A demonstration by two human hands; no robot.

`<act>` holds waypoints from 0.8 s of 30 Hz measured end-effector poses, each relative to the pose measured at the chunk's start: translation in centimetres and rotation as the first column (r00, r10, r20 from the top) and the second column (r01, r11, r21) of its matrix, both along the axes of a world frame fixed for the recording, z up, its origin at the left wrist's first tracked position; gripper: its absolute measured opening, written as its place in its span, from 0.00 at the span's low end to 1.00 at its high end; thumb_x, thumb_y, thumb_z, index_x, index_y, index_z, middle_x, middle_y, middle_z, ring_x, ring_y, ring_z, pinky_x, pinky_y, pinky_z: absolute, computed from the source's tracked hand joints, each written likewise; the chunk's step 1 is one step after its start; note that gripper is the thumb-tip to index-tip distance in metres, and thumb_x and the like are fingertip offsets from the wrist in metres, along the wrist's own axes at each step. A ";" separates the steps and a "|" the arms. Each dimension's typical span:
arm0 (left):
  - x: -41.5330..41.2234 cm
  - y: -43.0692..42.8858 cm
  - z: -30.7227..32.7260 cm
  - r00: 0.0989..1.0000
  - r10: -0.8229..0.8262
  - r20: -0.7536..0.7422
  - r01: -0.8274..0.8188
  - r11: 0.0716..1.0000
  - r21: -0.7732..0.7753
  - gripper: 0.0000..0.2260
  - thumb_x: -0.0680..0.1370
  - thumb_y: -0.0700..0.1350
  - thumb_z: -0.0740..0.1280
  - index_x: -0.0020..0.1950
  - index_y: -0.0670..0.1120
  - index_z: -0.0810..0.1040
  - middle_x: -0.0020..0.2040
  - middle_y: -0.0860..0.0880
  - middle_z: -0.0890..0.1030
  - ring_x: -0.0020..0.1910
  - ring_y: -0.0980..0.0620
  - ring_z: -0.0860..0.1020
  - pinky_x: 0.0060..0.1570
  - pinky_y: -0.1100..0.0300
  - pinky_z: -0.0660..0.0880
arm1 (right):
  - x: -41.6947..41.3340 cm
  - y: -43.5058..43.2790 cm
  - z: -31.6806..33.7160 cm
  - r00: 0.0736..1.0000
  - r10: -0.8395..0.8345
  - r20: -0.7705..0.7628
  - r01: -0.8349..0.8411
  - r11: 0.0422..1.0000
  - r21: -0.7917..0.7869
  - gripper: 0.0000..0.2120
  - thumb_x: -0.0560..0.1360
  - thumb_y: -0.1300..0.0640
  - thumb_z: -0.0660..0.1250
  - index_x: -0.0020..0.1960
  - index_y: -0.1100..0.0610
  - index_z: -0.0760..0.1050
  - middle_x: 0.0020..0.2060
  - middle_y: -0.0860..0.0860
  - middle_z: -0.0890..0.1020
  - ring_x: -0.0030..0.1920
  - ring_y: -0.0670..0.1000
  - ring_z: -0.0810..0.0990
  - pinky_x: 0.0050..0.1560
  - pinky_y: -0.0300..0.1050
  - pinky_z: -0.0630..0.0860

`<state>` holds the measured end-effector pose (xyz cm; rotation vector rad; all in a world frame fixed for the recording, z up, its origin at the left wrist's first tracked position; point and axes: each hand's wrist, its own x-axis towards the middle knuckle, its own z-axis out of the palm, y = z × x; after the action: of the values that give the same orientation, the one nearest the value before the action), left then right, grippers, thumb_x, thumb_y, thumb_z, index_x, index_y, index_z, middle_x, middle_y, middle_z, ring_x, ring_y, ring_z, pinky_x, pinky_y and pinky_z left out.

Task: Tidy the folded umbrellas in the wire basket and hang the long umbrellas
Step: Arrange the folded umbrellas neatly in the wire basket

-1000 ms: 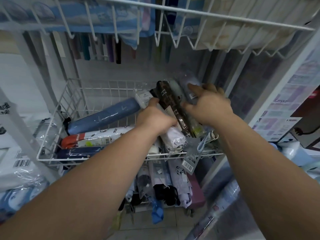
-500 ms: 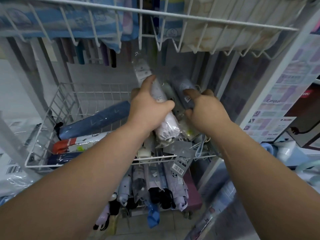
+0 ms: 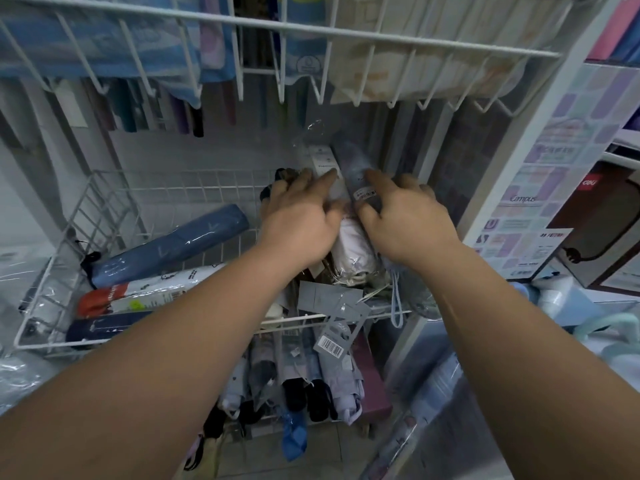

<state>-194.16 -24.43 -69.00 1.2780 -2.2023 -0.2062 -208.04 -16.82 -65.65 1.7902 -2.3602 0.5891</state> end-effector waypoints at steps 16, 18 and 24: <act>15.7 -3.1 -2.5 0.970 0.218 0.103 -0.221 0.975 0.020 0.27 0.78 0.45 0.67 0.77 0.46 0.67 0.72 0.39 0.72 0.68 0.34 0.69 0.66 0.43 0.69 | 12.9 -2.5 0.3 0.907 0.279 -0.315 -0.303 0.953 -0.029 0.16 0.78 0.48 0.63 0.63 0.52 0.77 0.60 0.56 0.78 0.63 0.62 0.72 0.58 0.56 0.72; 18.3 -4.0 -3.2 0.952 0.255 0.171 -0.269 0.961 0.061 0.27 0.78 0.46 0.67 0.77 0.46 0.67 0.71 0.38 0.73 0.68 0.33 0.69 0.66 0.43 0.69 | 15.4 -3.7 -1.3 0.873 0.415 -0.256 -0.399 0.910 0.114 0.16 0.78 0.49 0.63 0.62 0.55 0.77 0.59 0.57 0.79 0.61 0.61 0.75 0.57 0.52 0.74; 22.0 -4.5 -4.9 0.922 0.127 0.365 -0.216 0.953 0.213 0.25 0.78 0.52 0.67 0.74 0.49 0.68 0.67 0.40 0.76 0.64 0.36 0.74 0.62 0.49 0.73 | 18.0 -6.4 -5.8 0.858 0.497 -0.132 -0.390 0.795 0.464 0.21 0.75 0.42 0.67 0.64 0.51 0.75 0.63 0.54 0.78 0.62 0.58 0.77 0.58 0.49 0.72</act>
<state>-172.14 -28.89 -73.90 1.7571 -2.3941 -0.2053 -190.02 -23.21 -71.49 2.4726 -1.9963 -0.1422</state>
